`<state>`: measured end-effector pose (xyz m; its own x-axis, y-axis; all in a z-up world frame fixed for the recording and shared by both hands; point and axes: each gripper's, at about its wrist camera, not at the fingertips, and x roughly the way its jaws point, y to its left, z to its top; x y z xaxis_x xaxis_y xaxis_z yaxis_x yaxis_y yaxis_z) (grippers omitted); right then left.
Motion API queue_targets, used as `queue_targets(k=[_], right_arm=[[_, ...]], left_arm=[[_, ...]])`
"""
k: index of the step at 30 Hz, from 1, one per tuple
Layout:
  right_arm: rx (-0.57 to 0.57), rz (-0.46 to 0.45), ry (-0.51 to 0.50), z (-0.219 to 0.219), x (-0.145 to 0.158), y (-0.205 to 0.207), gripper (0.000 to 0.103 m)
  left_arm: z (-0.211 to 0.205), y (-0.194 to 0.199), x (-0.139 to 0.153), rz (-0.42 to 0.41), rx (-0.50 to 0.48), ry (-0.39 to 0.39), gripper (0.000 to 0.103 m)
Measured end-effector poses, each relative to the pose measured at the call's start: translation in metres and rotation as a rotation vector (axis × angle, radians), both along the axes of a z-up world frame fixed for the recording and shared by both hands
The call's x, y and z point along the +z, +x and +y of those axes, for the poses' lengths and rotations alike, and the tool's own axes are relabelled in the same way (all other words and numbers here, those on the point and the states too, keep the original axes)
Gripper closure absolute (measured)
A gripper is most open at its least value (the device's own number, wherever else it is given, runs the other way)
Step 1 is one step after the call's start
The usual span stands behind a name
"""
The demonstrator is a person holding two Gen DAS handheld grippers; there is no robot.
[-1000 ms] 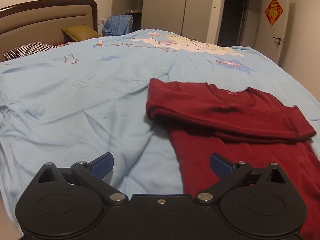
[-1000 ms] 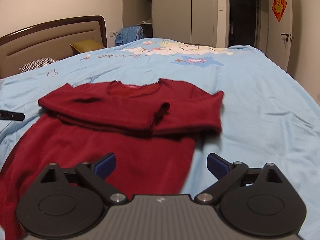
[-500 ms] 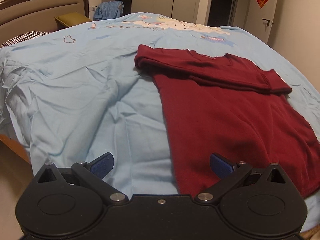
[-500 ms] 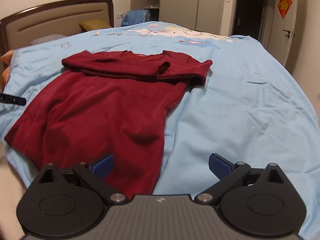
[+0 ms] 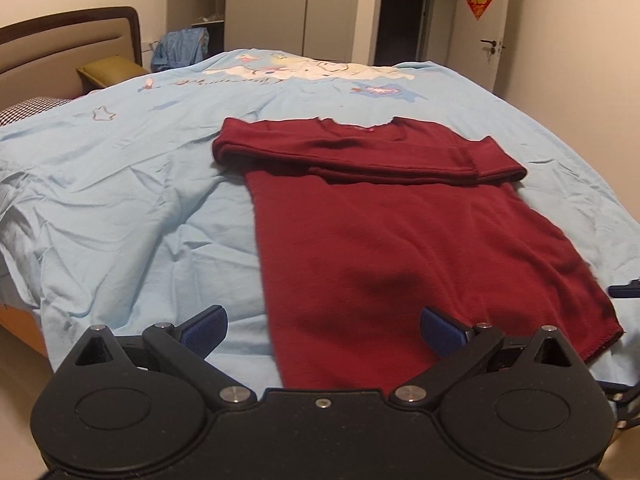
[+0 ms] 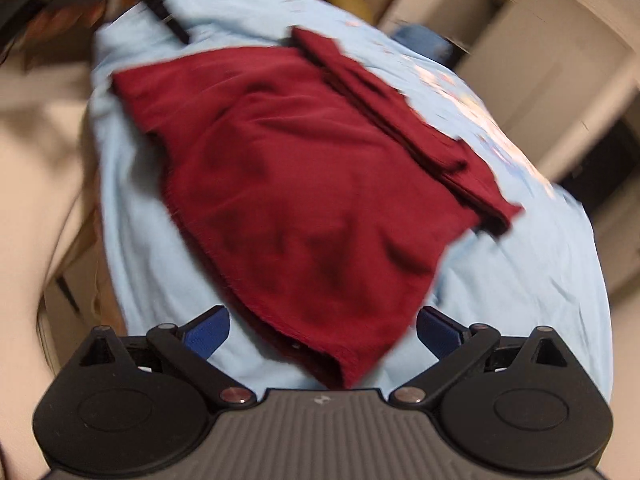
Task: Fold small clothes
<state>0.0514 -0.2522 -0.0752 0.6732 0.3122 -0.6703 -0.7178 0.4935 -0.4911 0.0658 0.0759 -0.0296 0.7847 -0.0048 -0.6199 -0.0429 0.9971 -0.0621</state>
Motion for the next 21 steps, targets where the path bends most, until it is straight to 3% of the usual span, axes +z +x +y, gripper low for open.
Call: queue_targets(k=[5, 9, 11, 14, 18, 21], right_arm=[[0.073, -0.003, -0.079, 0.018, -0.019, -0.002, 0.021], [0.145, -0.063, -0.145, 0.025, -0.03, -0.012, 0.028], [0.162, -0.072, -0.157, 0.026, -0.033, -0.014, 0.045], [0.153, -0.038, -0.133, 0.024, -0.034, -0.013, 0.071], [0.13, -0.012, -0.078, 0.024, -0.027, -0.013, 0.083], [0.067, 0.06, 0.048, 0.017, -0.013, -0.003, 0.089]], left_arm=[[-0.012, -0.003, 0.0, -0.004, -0.037, 0.003, 0.001], [-0.018, -0.005, -0.002, 0.001, -0.055, -0.002, 0.001], [-0.02, -0.005, -0.003, 0.004, -0.062, 0.001, 0.001], [-0.022, -0.005, -0.004, 0.006, -0.076, 0.012, 0.001], [-0.027, -0.008, -0.003, -0.004, -0.115, 0.022, 0.001], [-0.035, -0.013, -0.004, -0.02, -0.171, 0.027, 0.001]])
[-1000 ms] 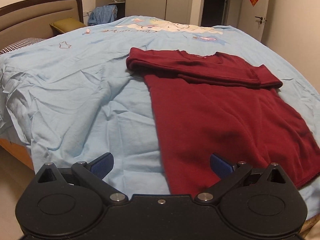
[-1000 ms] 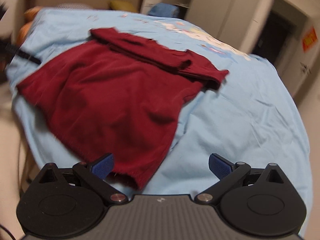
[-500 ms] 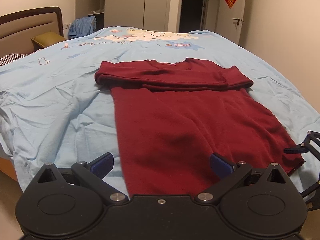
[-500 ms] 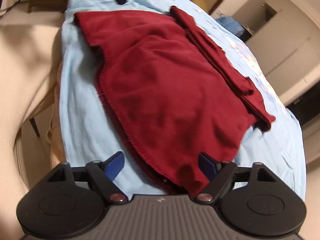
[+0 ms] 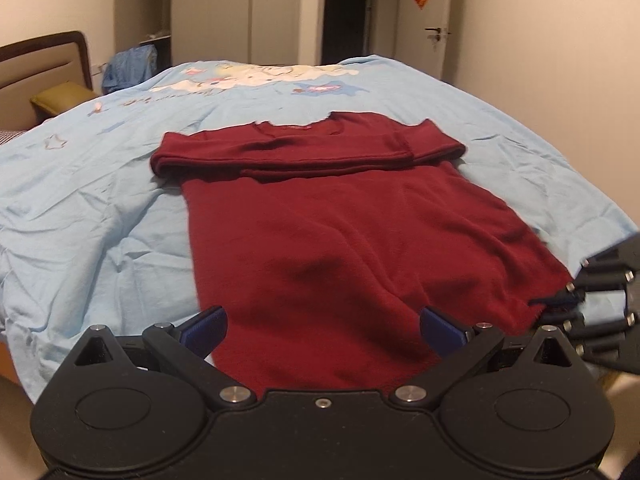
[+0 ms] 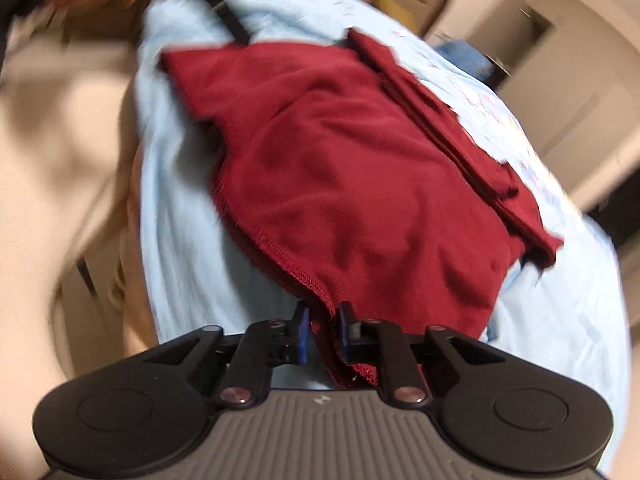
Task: Fold small clothes
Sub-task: 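Grasp the sweater hem with the right tool while the left tool grasps the hem too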
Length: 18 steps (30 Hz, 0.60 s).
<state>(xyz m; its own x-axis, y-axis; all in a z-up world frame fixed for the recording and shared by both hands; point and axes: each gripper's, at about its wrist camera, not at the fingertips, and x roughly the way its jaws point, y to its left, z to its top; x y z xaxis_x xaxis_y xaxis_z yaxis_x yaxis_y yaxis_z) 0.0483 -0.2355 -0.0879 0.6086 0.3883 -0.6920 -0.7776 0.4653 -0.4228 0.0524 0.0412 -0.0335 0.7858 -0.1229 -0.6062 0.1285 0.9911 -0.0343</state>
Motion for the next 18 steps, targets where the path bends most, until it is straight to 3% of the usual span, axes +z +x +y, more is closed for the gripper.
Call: queue_targets(k=[4, 9, 13, 18], right_arm=[[-0.104, 0.111, 0.185, -0.013, 0.026, 0.018, 0.091], [-0.211, 0.224, 0.361, -0.028, 0.054, 0.043, 0.091], [-0.26, 0.278, 0.446, -0.039, 0.07, 0.055, 0.091], [-0.279, 0.307, 0.511, -0.045, 0.083, 0.067, 0.091]], left_arm=[[-0.019, -0.005, -0.004, -0.01, -0.119, 0.038, 0.001], [-0.055, -0.005, -0.019, 0.006, -0.236, 0.172, 0.001], [-0.072, 0.002, -0.034, 0.04, -0.246, 0.273, 0.001], [-0.082, 0.012, -0.047, 0.029, -0.181, 0.38, 0.009]])
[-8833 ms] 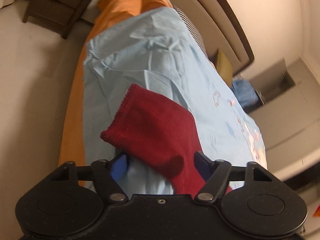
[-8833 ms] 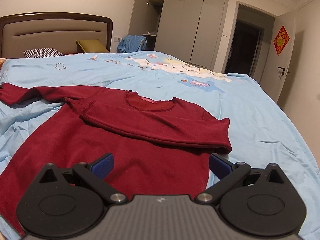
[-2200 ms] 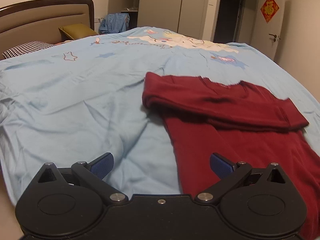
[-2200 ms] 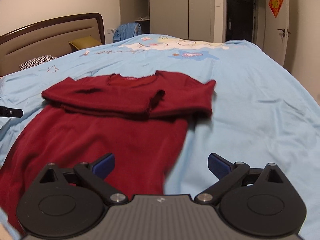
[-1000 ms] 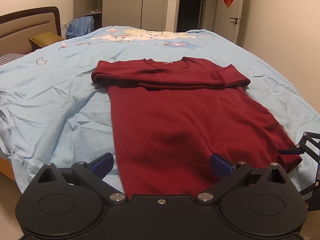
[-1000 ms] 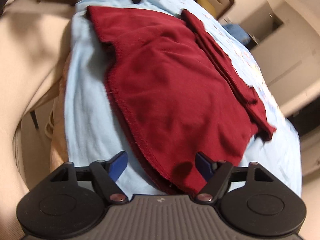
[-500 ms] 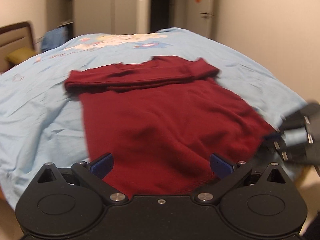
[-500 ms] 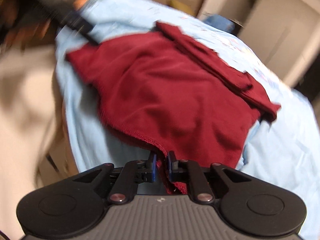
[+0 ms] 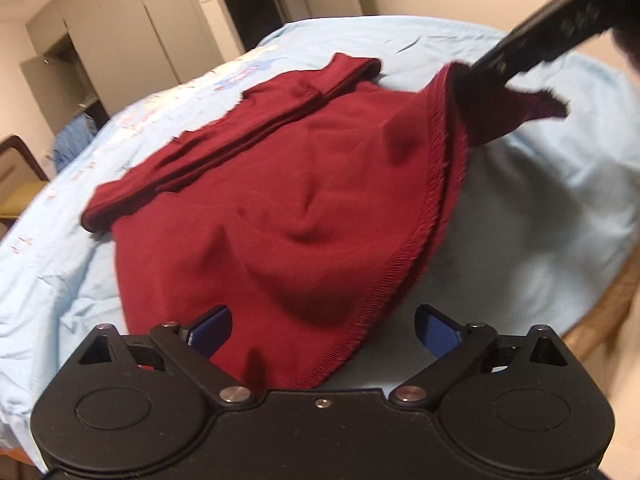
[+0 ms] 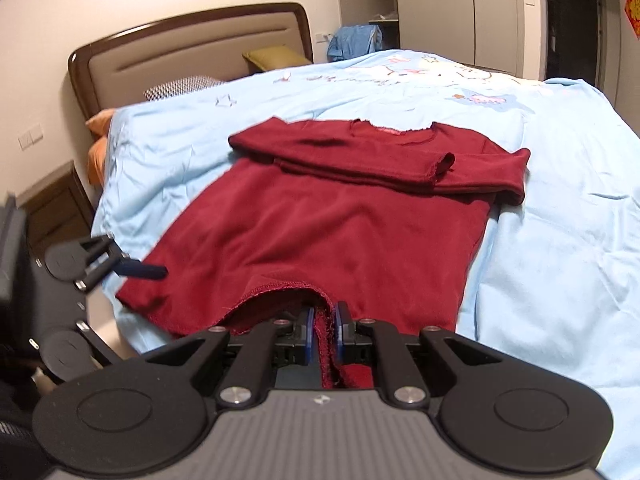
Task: Fold small clothes
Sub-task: 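Grasp the sweater hem with the right tool while the left tool grasps the hem too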
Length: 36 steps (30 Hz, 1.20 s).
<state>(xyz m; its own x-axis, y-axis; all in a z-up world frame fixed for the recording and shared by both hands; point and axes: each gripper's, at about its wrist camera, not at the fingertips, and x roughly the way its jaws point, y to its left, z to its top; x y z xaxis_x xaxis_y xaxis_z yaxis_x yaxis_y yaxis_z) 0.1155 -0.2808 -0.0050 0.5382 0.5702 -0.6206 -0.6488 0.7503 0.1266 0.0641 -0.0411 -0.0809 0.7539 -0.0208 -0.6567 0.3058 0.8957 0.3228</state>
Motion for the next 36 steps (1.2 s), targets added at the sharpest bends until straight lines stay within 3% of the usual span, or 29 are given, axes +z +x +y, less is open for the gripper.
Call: queue_targets(k=[3, 10, 16, 19, 21, 24, 31, 36], right_arm=[[0.0, -0.002, 0.01, 0.0, 0.004, 0.004, 0.091], [-0.016, -0.002, 0.014, 0.0, 0.005, 0.005, 0.091], [-0.016, 0.02, 0.028, -0.002, 0.002, 0.004, 0.091], [-0.013, 0.018, 0.036, -0.002, 0.004, 0.003, 0.091], [-0.015, 0.01, 0.044, -0.002, 0.006, 0.002, 0.091], [-0.015, -0.004, 0.048, -0.002, 0.01, 0.003, 0.091], [-0.014, -0.042, -0.013, 0.002, 0.004, -0.001, 0.089], [-0.008, -0.077, -0.08, 0.009, -0.01, -0.007, 0.068]], left_arm=[[0.001, 0.007, -0.004, -0.014, 0.07, 0.038, 0.015], [0.03, -0.002, 0.008, -0.082, 0.176, -0.017, 0.023], [0.044, -0.018, 0.015, -0.14, 0.207, 0.007, 0.031], [0.045, -0.023, 0.019, -0.151, 0.177, -0.004, 0.052], [0.045, -0.024, 0.022, -0.148, 0.154, -0.035, 0.072], [0.044, -0.022, 0.028, -0.157, 0.13, -0.057, 0.089], [0.054, -0.005, 0.051, -0.17, 0.125, -0.127, 0.097], [0.067, 0.025, 0.066, -0.124, 0.138, -0.182, 0.098]])
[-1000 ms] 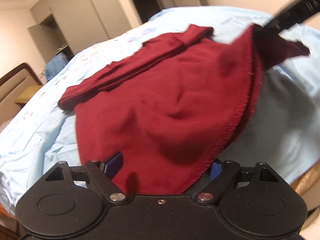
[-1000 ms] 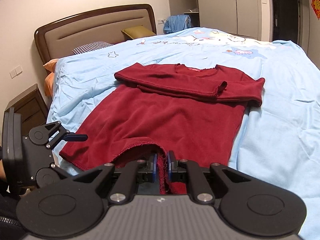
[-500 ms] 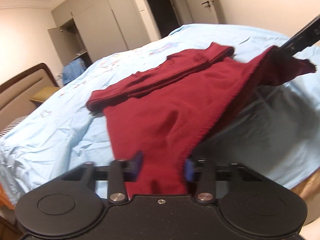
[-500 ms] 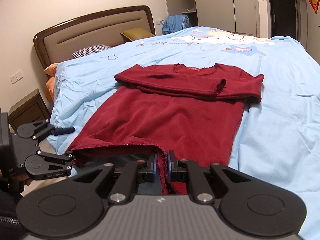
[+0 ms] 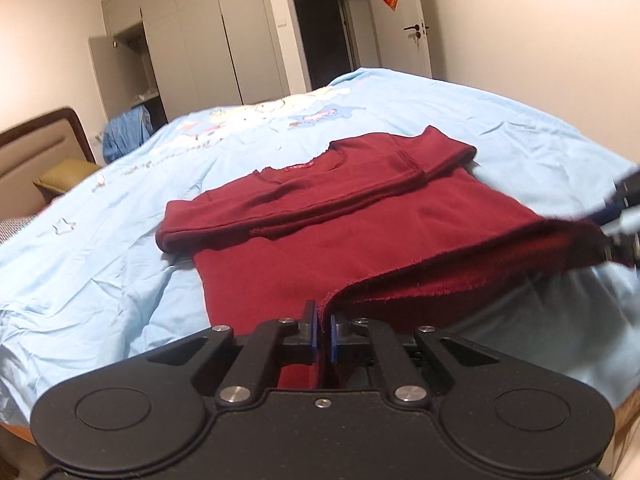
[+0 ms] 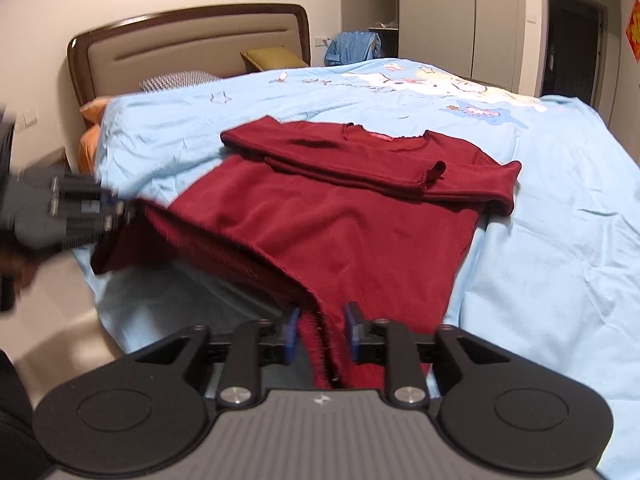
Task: Fold small clothes
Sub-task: 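Grasp the sweater hem with the right tool while the left tool grasps the hem too, then lift the held hem with both tools and fold it over the sleeves toward the collar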
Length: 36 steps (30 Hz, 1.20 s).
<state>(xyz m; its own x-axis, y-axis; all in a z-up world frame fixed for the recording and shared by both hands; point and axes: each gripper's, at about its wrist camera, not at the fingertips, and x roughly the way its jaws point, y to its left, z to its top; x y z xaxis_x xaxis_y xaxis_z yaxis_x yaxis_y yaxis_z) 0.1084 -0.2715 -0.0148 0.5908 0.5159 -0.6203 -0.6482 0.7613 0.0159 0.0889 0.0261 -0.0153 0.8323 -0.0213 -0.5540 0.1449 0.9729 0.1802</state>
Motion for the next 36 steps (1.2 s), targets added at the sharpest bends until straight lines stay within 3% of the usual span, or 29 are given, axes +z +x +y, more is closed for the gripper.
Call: queue_targets(k=[7, 16, 18, 21, 23, 25, 36], right_arm=[[0.06, -0.063, -0.123, 0.018, -0.028, -0.019, 0.042], [0.122, -0.18, -0.318, 0.038, -0.061, -0.045, 0.032], [0.121, -0.227, -0.361, 0.039, -0.067, -0.051, 0.037], [0.103, -0.308, -0.399, 0.039, -0.068, -0.059, 0.061], [0.087, -0.342, -0.369, 0.034, -0.061, -0.063, 0.085], [0.069, -0.37, -0.327, 0.027, -0.052, -0.066, 0.095], [-0.086, -0.515, -0.049, -0.014, 0.039, -0.078, 0.097]], left_arm=[[0.006, 0.025, 0.009, 0.03, 0.002, -0.023, 0.098], [0.01, 0.028, 0.016, 0.025, 0.01, -0.032, 0.098], [0.009, 0.025, 0.018, 0.018, 0.01, -0.024, 0.098], [0.009, 0.018, 0.021, 0.003, 0.01, -0.019, 0.099], [0.008, 0.011, 0.025, -0.016, 0.008, -0.017, 0.099], [0.007, 0.002, 0.029, -0.043, 0.009, -0.009, 0.099], [0.01, -0.053, 0.086, -0.242, -0.033, -0.048, 0.1]])
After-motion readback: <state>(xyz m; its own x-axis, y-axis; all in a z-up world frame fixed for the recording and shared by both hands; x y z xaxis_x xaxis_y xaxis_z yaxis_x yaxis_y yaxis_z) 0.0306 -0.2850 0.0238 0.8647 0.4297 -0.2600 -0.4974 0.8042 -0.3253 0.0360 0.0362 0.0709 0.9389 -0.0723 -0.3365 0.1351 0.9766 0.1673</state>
